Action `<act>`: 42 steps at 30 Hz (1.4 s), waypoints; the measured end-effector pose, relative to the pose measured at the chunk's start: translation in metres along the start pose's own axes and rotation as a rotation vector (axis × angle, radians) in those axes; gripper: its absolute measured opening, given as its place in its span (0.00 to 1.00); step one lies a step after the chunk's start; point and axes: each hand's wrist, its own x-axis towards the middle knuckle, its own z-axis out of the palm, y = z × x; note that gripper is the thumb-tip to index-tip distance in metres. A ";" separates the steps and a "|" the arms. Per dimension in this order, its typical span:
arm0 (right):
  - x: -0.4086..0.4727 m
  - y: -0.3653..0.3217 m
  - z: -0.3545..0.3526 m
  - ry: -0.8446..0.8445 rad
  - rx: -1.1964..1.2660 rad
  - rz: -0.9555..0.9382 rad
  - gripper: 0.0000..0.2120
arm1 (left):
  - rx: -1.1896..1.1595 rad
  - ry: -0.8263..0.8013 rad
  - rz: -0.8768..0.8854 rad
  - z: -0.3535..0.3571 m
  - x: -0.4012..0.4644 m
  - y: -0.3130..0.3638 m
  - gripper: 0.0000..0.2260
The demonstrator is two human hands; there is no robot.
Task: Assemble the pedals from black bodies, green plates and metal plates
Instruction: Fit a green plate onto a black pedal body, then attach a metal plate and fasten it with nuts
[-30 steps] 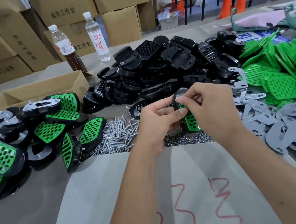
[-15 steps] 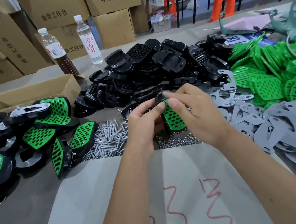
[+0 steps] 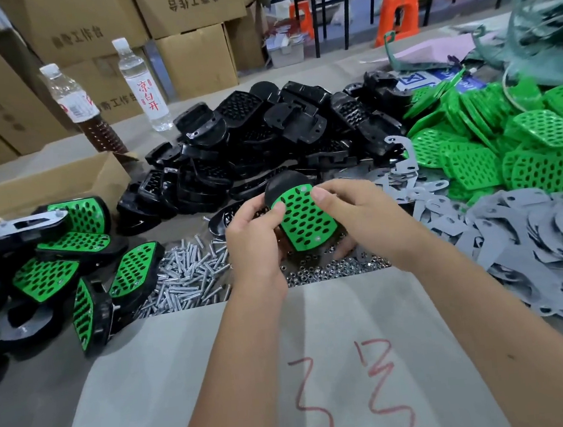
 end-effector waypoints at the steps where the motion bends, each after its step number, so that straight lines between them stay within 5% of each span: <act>1: -0.001 0.000 -0.002 -0.053 0.075 0.027 0.08 | -0.006 0.027 0.004 0.001 -0.001 0.000 0.09; 6: 0.001 0.006 0.000 -0.108 0.138 -0.010 0.26 | -0.074 0.083 0.013 0.000 0.000 0.001 0.07; 12: 0.005 0.006 0.004 0.053 0.206 -0.020 0.32 | 0.033 0.146 0.079 0.009 -0.004 -0.001 0.07; 17: -0.001 0.000 0.024 0.296 -0.422 -0.330 0.24 | -0.019 0.110 -0.009 0.013 -0.010 0.004 0.06; 23: -0.012 -0.009 0.045 0.264 -0.854 -0.462 0.17 | -0.100 -0.058 -0.131 0.009 -0.010 0.009 0.11; 31: -0.013 -0.010 0.038 0.122 -0.723 -0.480 0.25 | -0.173 0.072 -0.150 0.000 0.002 0.005 0.11; 33: -0.011 -0.008 0.031 0.047 -0.634 -0.458 0.23 | -0.193 0.104 -0.168 -0.003 0.006 0.003 0.11; 37: -0.010 -0.009 0.018 0.152 -0.383 -0.470 0.16 | -0.223 0.073 -0.194 0.000 0.008 -0.002 0.11; 42: -0.013 -0.010 -0.014 0.102 -0.091 -0.275 0.08 | -0.139 0.002 -0.198 0.012 0.003 -0.010 0.11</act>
